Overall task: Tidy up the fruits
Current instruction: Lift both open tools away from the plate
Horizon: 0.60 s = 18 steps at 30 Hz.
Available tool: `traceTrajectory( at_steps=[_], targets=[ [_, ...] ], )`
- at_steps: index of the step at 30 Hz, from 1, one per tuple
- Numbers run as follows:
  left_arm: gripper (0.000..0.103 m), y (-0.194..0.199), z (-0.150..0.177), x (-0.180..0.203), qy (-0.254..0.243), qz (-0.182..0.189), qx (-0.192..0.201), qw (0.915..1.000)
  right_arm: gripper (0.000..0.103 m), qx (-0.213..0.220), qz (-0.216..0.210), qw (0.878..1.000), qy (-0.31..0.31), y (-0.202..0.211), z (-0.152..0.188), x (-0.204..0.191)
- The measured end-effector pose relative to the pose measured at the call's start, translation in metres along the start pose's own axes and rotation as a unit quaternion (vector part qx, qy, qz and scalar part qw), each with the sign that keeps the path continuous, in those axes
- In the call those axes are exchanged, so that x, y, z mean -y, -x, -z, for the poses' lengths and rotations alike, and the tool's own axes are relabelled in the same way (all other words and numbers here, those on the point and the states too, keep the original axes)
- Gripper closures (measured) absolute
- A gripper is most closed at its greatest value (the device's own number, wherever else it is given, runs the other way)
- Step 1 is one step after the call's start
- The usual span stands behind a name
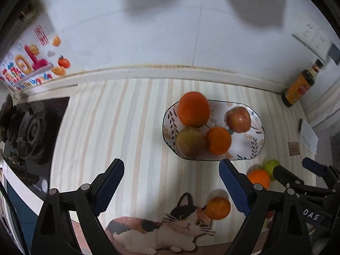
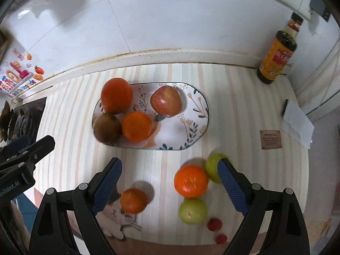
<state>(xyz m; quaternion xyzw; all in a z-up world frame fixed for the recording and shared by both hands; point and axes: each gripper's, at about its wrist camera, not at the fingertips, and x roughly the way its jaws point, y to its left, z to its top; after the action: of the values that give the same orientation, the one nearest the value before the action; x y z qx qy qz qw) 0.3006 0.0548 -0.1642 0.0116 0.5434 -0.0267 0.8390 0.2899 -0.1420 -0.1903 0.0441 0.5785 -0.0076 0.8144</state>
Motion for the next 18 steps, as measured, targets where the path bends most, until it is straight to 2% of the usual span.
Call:
traceTrajectory(
  at_steps=[8,18],
  targets=[
    [0.012,0.046,0.026,0.002,-0.003,0.015,0.025,0.9996,0.010,0.036,-0.009,0.999,-0.008,0.057,0.030,0.003],
    [0.012,0.088,0.039,0.004,-0.013,0.023,0.047,0.9986,0.010,0.079,-0.015,0.997,-0.004,0.116,0.047,-0.005]
  ],
)
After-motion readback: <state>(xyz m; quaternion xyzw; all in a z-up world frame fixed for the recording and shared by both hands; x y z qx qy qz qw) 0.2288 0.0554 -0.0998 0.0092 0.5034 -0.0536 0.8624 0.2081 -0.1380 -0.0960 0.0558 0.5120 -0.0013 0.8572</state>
